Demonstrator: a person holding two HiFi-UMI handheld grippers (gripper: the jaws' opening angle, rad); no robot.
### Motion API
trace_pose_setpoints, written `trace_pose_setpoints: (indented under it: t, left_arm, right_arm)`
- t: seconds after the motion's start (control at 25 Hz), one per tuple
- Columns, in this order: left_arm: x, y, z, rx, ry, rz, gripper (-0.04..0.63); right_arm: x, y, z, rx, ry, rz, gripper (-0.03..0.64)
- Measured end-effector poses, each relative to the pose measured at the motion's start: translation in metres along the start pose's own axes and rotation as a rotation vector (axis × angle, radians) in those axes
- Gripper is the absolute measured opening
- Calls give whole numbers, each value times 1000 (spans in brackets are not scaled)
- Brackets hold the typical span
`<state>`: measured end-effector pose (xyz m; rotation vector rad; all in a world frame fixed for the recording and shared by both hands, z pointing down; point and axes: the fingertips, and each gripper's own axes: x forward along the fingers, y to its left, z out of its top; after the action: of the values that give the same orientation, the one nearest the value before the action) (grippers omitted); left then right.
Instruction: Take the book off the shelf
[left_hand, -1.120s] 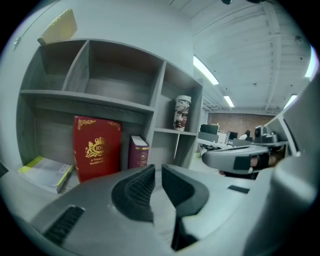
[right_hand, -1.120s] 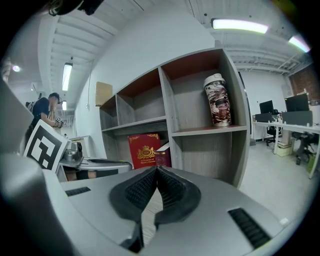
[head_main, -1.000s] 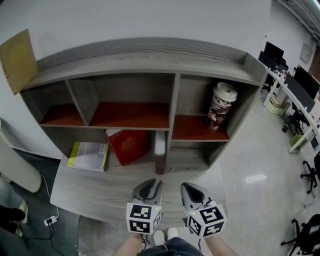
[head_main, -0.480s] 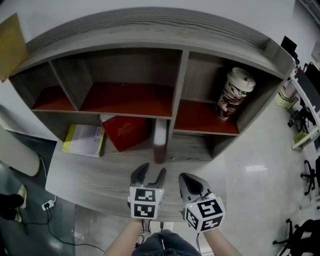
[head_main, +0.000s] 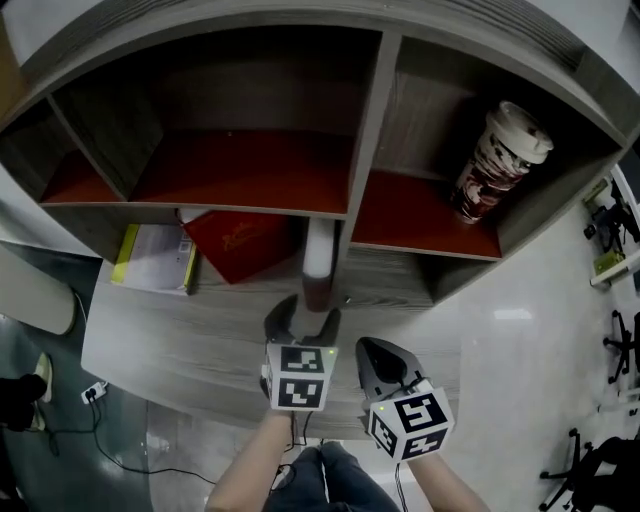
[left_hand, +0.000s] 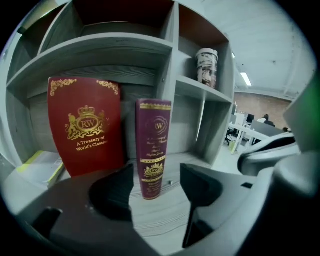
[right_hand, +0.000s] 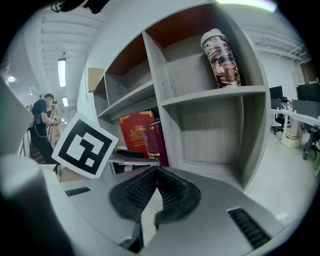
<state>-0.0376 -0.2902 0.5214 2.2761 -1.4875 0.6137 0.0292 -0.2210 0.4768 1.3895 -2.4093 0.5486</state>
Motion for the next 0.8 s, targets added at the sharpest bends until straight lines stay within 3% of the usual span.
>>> trace_pose_setpoints:
  t: [0.4,0.8]
  left_arm:
    - [34,9,-17,-13,49,35,272]
    - [46,20,-5,10,17,39,272]
  right_arm:
    - [18,-8,-30,53,54,20,8]
    - [29,-12,-48,71,95,27,8]
